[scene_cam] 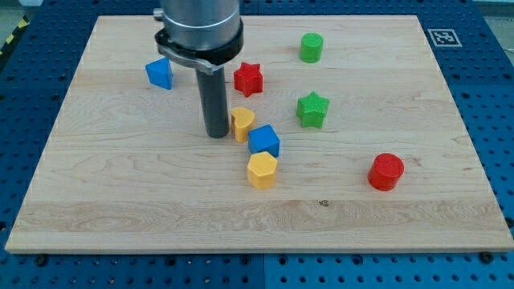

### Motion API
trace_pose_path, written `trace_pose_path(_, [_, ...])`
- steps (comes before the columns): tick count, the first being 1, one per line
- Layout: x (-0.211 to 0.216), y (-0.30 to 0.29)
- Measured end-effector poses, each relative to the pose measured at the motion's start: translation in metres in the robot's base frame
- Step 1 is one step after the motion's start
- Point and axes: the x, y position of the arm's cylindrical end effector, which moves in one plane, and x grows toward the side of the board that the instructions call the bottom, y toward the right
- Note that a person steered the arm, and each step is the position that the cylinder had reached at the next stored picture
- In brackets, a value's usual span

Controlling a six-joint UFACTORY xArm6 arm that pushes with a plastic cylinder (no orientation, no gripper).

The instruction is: Push the heart slightly to the top side of the blue cube

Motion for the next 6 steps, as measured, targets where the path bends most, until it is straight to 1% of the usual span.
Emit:
trace_pose_path(1, [-0.025, -0.011])
trace_pose_path(2, [-0.034, 0.009])
trace_pose_path(3, [-0.035, 0.015])
trace_pose_path(4, [-0.035, -0.006])
trace_pose_path(6, [-0.011, 0.007])
